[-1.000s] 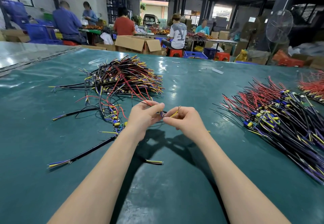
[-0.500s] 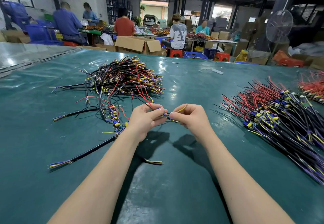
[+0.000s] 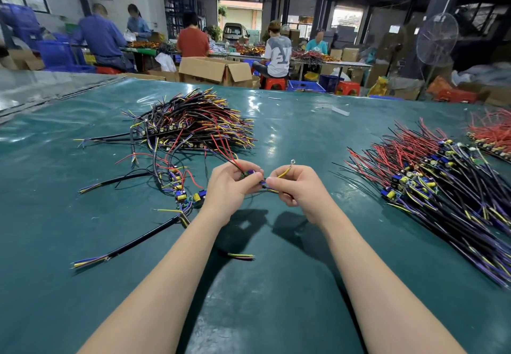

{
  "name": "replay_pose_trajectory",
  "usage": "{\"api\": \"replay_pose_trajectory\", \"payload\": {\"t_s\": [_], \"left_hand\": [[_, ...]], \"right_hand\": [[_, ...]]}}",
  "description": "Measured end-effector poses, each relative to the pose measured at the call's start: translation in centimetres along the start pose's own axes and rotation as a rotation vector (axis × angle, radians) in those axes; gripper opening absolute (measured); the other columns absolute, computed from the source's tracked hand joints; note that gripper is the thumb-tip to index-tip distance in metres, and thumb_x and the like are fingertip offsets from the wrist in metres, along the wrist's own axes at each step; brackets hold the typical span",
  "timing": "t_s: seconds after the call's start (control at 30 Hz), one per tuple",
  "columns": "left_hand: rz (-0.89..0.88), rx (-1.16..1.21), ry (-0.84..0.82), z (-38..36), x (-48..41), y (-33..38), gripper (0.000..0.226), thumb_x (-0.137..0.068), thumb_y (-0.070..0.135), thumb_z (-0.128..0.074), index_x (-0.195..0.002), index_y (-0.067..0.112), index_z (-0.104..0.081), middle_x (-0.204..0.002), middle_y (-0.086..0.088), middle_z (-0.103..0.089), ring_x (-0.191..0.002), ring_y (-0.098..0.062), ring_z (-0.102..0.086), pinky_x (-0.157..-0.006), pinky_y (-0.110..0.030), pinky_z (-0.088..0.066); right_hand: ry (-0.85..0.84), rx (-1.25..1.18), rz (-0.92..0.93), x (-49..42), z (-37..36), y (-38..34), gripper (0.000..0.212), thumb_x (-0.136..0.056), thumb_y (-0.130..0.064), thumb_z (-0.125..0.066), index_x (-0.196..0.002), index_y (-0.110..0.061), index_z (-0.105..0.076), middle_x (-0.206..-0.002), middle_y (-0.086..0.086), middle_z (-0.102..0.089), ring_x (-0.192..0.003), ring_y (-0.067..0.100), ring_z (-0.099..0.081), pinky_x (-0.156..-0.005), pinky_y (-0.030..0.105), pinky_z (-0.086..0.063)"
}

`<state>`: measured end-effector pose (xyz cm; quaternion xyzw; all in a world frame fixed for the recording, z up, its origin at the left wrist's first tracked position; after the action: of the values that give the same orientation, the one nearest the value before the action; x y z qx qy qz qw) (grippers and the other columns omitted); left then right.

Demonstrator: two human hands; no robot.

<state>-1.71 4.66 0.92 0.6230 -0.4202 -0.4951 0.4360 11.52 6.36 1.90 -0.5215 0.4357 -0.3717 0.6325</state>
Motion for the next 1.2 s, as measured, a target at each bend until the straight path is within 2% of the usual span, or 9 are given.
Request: {"api": "replay_pose_trajectory", "payload": {"t_s": [0.17, 0.3, 0.5, 0.63, 0.77, 0.9, 0.97, 1.03, 1.2], "left_hand": [[0.125, 0.296, -0.035, 0.2, -0.2, 0.1, 0.015, -0.087, -0.008, -0.053, -0.081, 0.005, -0.056, -0.067, -0.003, -0.071, -0.062, -0.011, -0.069, -0.06, -0.021, -0.056], [0.19, 0.419, -0.074, -0.1, -0.1, 0.4, 0.017, -0.088, -0.009, -0.048, -0.08, 0.004, -0.055, -0.066, -0.006, -0.071, -0.061, -0.013, -0.07, -0.056, -0.021, -0.056], [0.252, 0.361, -0.005, -0.4, 0.0, -0.3, 0.017, -0.087, -0.01, -0.051, -0.079, 0.004, -0.055, -0.067, -0.009, -0.069, -0.057, -0.014, -0.068, -0.053, -0.021, -0.055], [0.252, 0.195, 0.055, 0.1, -0.1, -0.5, 0.02, -0.083, -0.01, -0.058, -0.079, 0.008, -0.05, -0.08, -0.012, -0.058, -0.058, -0.013, -0.065, -0.053, -0.02, -0.056], [0.246, 0.092, 0.06, 0.5, -0.1, -0.7, 0.031, -0.078, -0.012, -0.063, -0.082, 0.012, -0.043, -0.073, -0.008, -0.053, -0.05, -0.01, -0.061, -0.051, -0.02, -0.055], [0.172, 0.008, 0.09, 0.7, -0.2, -0.6, 0.041, -0.071, -0.019, -0.064, -0.082, 0.013, -0.04, -0.062, -0.005, -0.059, -0.051, -0.012, -0.056, -0.052, -0.023, -0.055], [0.101, -0.08, 0.123, 1.2, -0.3, -0.2, 0.044, -0.062, -0.013, -0.067, -0.082, 0.015, -0.041, -0.06, -0.004, -0.062, -0.052, -0.017, -0.055, -0.061, -0.031, -0.054], [0.023, -0.14, 0.161, 1.5, -0.3, 0.4, 0.043, -0.057, -0.009, -0.065, -0.08, 0.018, -0.041, -0.061, -0.003, -0.062, -0.054, -0.02, -0.052, -0.058, -0.029, -0.051], [0.015, 0.028, 0.194, 1.6, -0.5, 0.6, 0.048, -0.069, -0.019, -0.064, -0.083, 0.02, -0.04, -0.07, -0.005, -0.063, -0.053, -0.016, -0.056, -0.051, -0.021, -0.054]], "right_hand": [[0.094, -0.08, 0.063, -0.5, 0.8, -0.3, 0.027, -0.084, 0.004, -0.058, -0.062, -0.01, -0.054, -0.039, -0.011, -0.043, -0.03, 0.004, -0.029, -0.034, 0.012, -0.021], [0.167, 0.173, 0.091, -0.6, 1.8, -0.3, 0.028, -0.078, 0.0, -0.068, -0.058, -0.017, -0.056, -0.043, -0.011, -0.049, -0.035, 0.001, -0.035, -0.043, 0.016, -0.031], [0.309, 0.676, 0.13, -0.7, 1.7, -0.3, 0.022, -0.073, -0.016, -0.073, -0.059, -0.021, -0.056, -0.053, -0.011, -0.051, -0.054, 0.01, -0.048, -0.058, 0.026, -0.04], [0.286, 0.418, 0.067, -0.7, 1.9, 0.3, 0.027, -0.07, -0.009, -0.076, -0.061, -0.022, -0.054, -0.054, -0.003, -0.056, -0.039, 0.005, -0.046, -0.05, 0.02, -0.04], [0.316, 0.472, 0.093, -0.5, 1.3, 0.4, 0.026, -0.068, -0.015, -0.078, -0.054, -0.02, -0.056, -0.053, 0.004, -0.06, -0.035, 0.0, -0.05, -0.048, 0.015, -0.041], [0.258, 0.562, 0.097, -0.4, 0.7, 0.3, 0.018, -0.073, -0.022, -0.075, -0.062, -0.011, -0.067, -0.056, 0.007, -0.061, -0.042, 0.009, -0.048, -0.052, 0.022, -0.038], [0.149, 0.668, 0.11, -0.3, -0.1, 0.2, 0.023, -0.082, -0.022, -0.067, -0.065, -0.006, -0.067, -0.053, 0.004, -0.054, -0.047, 0.011, -0.04, -0.051, 0.024, -0.031], [0.049, 0.751, 0.114, -0.2, -0.9, 0.2, 0.028, -0.087, -0.021, -0.06, -0.065, -0.004, -0.062, -0.049, 0.001, -0.044, -0.05, 0.013, -0.034, -0.053, 0.029, -0.027], [-0.039, 0.544, 0.027, -0.1, -1.1, 0.1, 0.028, -0.088, -0.014, -0.055, -0.061, -0.018, -0.057, -0.039, -0.01, -0.031, -0.041, 0.007, -0.025, -0.044, 0.02, -0.022]]}}
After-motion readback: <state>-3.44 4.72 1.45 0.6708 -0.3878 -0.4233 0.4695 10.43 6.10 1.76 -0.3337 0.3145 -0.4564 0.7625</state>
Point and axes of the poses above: each hand's wrist, its own x-axis away from the middle knuckle, its own z-axis out of the back of the hand, y = z × x, the point moved 4 cm from there along -x, towards the middle knuckle
